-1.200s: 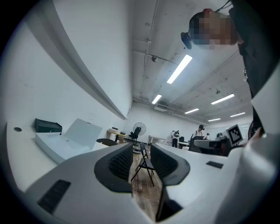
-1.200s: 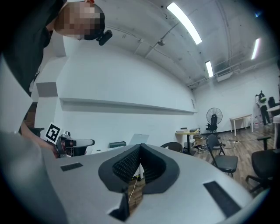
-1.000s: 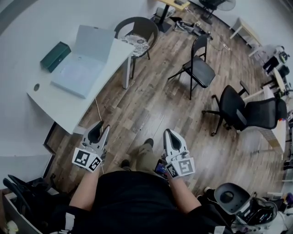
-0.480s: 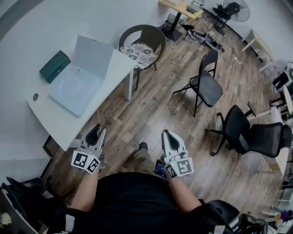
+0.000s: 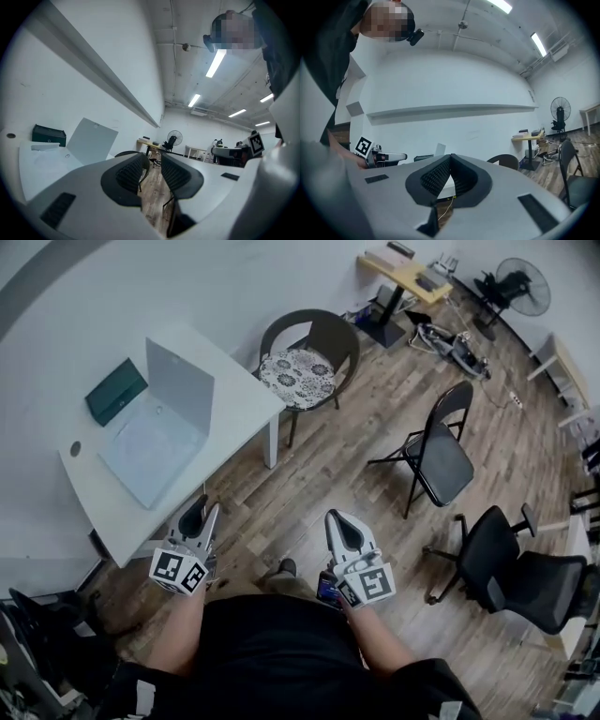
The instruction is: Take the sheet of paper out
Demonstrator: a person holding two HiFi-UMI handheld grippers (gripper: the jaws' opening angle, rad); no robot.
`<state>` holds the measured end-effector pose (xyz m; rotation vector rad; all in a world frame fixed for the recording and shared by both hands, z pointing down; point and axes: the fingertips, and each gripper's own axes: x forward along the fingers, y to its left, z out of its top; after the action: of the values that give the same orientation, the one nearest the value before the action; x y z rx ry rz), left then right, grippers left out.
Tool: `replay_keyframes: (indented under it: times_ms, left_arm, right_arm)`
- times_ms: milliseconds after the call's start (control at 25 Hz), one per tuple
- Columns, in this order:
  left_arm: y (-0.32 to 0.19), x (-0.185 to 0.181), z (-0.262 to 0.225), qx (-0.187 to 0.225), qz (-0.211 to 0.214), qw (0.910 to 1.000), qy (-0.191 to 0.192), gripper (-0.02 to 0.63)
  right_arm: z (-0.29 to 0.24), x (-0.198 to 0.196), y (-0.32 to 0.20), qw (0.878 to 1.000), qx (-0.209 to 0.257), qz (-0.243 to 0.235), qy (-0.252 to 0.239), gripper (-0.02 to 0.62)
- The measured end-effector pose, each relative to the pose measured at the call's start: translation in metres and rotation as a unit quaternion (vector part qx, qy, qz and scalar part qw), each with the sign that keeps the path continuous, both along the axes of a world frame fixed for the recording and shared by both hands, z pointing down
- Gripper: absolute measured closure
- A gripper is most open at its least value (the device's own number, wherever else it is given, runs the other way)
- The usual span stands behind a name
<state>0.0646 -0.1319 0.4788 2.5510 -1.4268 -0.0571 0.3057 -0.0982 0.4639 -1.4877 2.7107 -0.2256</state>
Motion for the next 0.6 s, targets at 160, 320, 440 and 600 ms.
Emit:
replay_keyframes:
  times_ms: [160, 320, 440, 600]
  left_arm:
    - [-0.021, -0.008, -0.002, -0.006, -0.037, 0.9993, 0.004, 0.485]
    - [-0.043, -0.028, 0.004, -0.01, -0.073, 0.9973, 0.0, 0.485]
    - [-0.06, -0.041, 0.007, -0.006, -0.1, 0.995, 0.001, 0.485]
    - [-0.092, -0.061, 0.012, 0.001, -0.125, 0.9921, 0.005, 0.485]
  right_arm:
    - [0.006, -0.004, -0.036, 0.999, -0.005, -0.032, -0.006, 0.586]
    - [0.011, -0.012, -0.07, 0.998, -0.007, -0.055, -0.012, 0.586]
    - [0.019, -0.024, -0.097, 0.997, -0.011, -0.075, -0.007, 0.586]
    - [0.023, -0.051, -0.136, 0.994, -0.011, -0.108, 0.005, 0.586]
